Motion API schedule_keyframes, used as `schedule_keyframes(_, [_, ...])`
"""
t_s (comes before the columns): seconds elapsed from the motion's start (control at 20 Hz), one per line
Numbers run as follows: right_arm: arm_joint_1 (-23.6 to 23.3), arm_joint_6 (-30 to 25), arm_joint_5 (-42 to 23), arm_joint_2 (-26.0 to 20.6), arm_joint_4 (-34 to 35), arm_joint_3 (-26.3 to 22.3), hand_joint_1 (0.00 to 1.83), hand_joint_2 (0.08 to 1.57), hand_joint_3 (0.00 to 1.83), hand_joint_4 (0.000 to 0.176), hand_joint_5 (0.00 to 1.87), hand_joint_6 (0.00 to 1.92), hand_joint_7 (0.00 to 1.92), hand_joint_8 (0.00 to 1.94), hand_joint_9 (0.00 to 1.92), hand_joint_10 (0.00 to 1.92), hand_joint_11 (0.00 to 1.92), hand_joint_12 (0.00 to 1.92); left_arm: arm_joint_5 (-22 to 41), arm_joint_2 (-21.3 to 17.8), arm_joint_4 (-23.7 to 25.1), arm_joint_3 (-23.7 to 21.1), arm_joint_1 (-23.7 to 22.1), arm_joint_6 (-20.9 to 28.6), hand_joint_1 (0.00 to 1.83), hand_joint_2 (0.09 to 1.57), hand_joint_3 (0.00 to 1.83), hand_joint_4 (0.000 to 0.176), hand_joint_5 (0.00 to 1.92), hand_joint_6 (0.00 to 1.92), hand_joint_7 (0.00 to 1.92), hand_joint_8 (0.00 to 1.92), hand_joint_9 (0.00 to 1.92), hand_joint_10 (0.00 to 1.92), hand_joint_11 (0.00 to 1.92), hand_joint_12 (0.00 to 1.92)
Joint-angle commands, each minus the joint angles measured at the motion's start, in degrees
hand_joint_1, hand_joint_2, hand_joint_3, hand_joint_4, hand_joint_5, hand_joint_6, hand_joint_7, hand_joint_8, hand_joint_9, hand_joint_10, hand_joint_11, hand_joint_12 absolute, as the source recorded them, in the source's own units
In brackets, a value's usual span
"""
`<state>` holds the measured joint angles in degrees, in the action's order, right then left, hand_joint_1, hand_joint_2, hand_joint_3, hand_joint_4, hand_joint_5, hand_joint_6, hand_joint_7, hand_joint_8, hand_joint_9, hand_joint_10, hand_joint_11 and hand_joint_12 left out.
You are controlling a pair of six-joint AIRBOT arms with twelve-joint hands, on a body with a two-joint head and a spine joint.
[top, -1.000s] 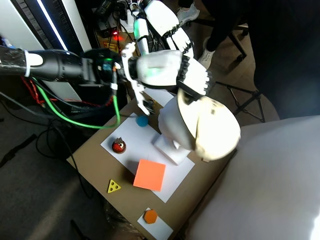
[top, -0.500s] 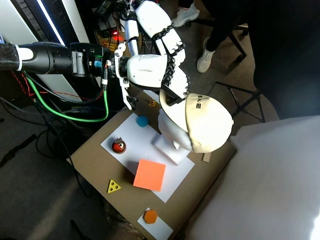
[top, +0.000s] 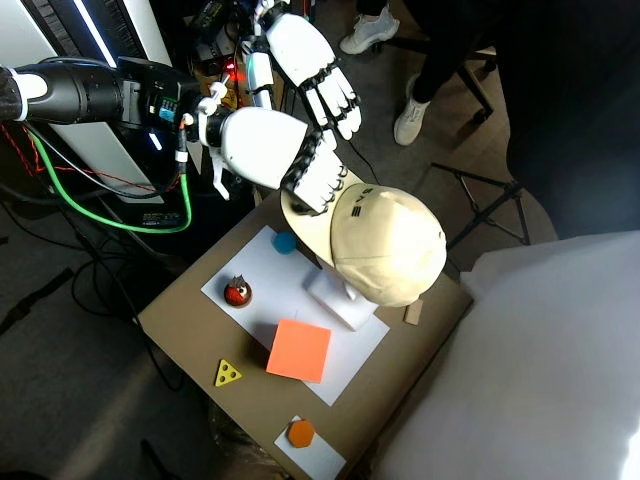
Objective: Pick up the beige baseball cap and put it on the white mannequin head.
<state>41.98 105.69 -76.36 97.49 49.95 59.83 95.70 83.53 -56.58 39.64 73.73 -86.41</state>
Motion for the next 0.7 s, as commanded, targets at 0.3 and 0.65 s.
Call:
schedule_keyframes(0.3, [1.8,0.37,5.89,-0.42,9.0,0.75,1.35,1.19,0.0,0.0,0.85,1.05,0.78,1.29,0.8,1.49,0.78,1.52,5.32,0.62,0.16,1.36,-0.88,2.08,0.0,1.16,0.0,0.119,0.17,0.0,0.1,0.0,0.07,0.0,0.0,0.4])
schedule_keyframes(0.65, [2.12,1.08,6.12,-0.56,9.03,0.56,1.35,1.19,0.0,0.0,0.85,1.05,0.78,1.29,0.81,1.48,0.8,1.52,5.32,0.47,0.31,1.4,-0.53,3.09,0.0,1.16,0.0,0.118,0.17,0.0,0.1,0.0,0.06,0.0,0.0,0.38])
